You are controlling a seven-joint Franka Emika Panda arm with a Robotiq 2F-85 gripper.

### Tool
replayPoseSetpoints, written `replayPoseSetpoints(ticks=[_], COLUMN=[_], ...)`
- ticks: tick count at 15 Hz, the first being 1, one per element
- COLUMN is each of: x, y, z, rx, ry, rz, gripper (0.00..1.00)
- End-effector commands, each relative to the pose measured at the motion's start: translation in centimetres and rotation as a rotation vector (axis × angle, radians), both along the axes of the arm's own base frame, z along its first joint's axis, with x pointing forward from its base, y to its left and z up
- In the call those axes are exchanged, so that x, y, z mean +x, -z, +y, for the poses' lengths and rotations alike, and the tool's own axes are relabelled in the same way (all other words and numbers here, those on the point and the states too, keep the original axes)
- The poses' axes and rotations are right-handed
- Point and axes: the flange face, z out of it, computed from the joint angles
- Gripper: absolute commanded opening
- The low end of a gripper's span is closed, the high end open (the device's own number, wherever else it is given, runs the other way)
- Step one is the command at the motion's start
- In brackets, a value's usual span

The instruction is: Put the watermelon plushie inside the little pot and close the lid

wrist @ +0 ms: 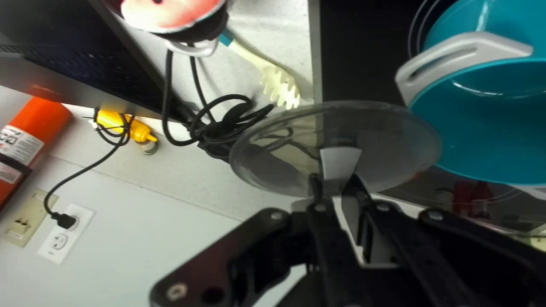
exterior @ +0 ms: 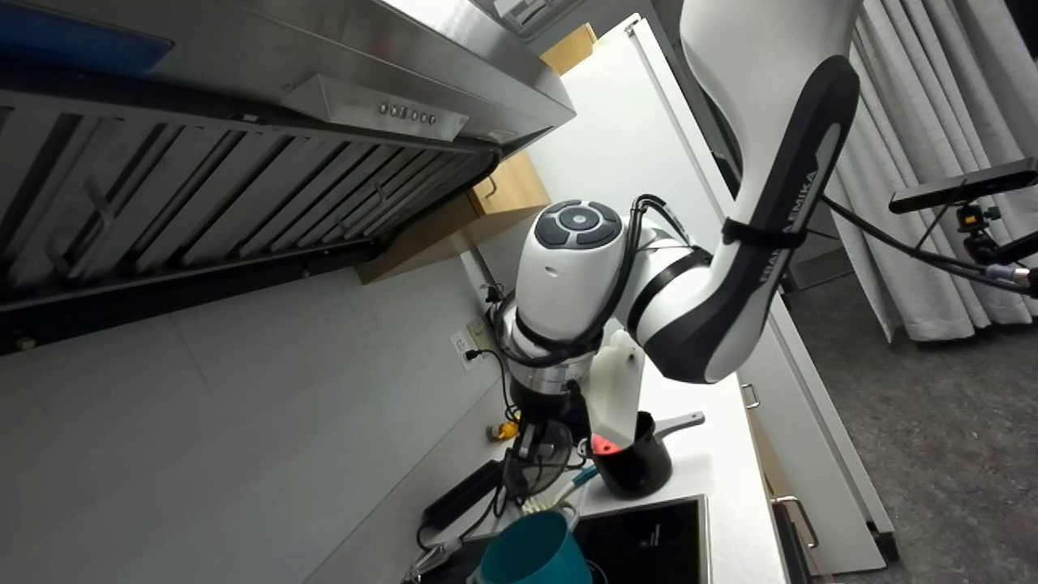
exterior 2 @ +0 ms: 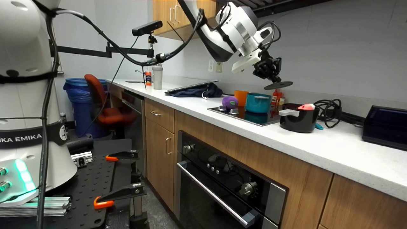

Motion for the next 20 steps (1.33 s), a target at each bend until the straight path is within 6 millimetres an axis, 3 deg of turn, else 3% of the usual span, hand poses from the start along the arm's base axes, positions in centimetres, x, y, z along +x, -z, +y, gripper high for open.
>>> replayPoseSetpoints(ticks=[1,5,11,15,20], x=[-0.9,-1.4,-3.3,-4.6,-4.7], y=[-1.9,-2.4,-0.9,1.0,2.6], z=[-2.8,-6.3,-10.5,-11.2,-11.2], rx=[0.049,0.088,0.15,0.193,0.216], ry=[0.097,0.201,0.337,0.375,0.374], rz=[-0.043,-0.073,-0.086,-0.068,-0.058], gripper=[0.04,0.04,0.04,0.04,0.04])
